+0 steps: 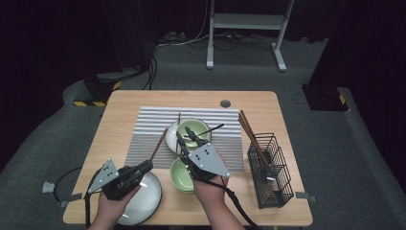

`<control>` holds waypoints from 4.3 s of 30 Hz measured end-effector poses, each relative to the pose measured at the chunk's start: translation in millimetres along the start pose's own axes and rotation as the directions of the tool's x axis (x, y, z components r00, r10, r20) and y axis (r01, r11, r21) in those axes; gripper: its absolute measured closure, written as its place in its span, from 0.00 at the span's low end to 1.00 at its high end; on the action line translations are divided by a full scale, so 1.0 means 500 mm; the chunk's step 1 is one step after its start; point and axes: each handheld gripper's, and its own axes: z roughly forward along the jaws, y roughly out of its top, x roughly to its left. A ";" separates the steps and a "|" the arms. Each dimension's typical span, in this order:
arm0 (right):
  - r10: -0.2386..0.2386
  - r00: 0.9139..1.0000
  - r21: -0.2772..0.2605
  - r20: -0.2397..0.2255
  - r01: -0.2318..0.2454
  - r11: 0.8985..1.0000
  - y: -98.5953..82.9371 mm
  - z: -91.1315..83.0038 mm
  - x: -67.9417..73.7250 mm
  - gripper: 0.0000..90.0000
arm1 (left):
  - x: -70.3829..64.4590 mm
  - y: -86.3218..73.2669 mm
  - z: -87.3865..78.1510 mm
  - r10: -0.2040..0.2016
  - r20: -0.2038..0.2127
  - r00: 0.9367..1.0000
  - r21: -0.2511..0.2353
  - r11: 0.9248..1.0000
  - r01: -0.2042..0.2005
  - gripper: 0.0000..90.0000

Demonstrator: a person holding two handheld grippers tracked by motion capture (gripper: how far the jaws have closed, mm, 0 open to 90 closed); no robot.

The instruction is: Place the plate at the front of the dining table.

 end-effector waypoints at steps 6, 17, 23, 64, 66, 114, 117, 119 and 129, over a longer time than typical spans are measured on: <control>0.013 1.000 0.019 0.021 -0.014 1.000 -0.019 -0.022 -0.032 0.75 | 0.001 0.007 0.018 -0.005 -0.030 1.000 0.019 1.000 0.006 0.93; 0.028 0.999 0.069 0.022 -0.029 0.997 -0.078 -0.057 -0.068 0.69 | 0.003 0.021 0.033 -0.023 -0.088 0.996 0.035 0.999 0.026 0.93; 0.021 1.000 0.094 0.022 -0.023 0.995 -0.104 -0.082 -0.077 0.64 | 0.007 0.028 0.044 -0.042 -0.111 0.993 0.034 0.998 0.046 0.93; 0.048 0.999 0.139 -0.017 -0.045 0.989 -0.157 -0.105 -0.090 0.55 | 0.058 0.043 0.138 -0.122 -0.233 0.965 0.123 0.980 0.154 0.93; 0.038 0.999 0.139 -0.024 -0.035 0.990 -0.156 -0.105 -0.087 0.55 | 0.059 0.044 0.144 -0.113 -0.232 0.966 0.131 0.981 0.146 0.93; 0.031 0.999 0.139 -0.018 -0.028 0.990 -0.156 -0.105 -0.079 0.54 | 0.112 0.063 0.291 -0.100 -0.326 0.940 0.269 0.943 0.194 0.93; 0.033 0.999 0.138 -0.016 -0.031 0.990 -0.155 -0.104 -0.076 0.54 | 0.119 0.054 0.296 -0.104 -0.340 0.935 0.284 0.936 0.207 0.93; 0.031 0.999 0.138 -0.015 -0.029 0.990 -0.155 -0.104 -0.076 0.54 | 0.124 0.048 0.298 -0.101 -0.347 0.932 0.294 0.933 0.210 0.93; 0.026 1.000 0.142 -0.014 -0.024 0.990 -0.158 -0.108 -0.082 0.54 | 0.134 0.019 0.303 -0.117 -0.361 0.925 0.323 0.915 0.242 0.92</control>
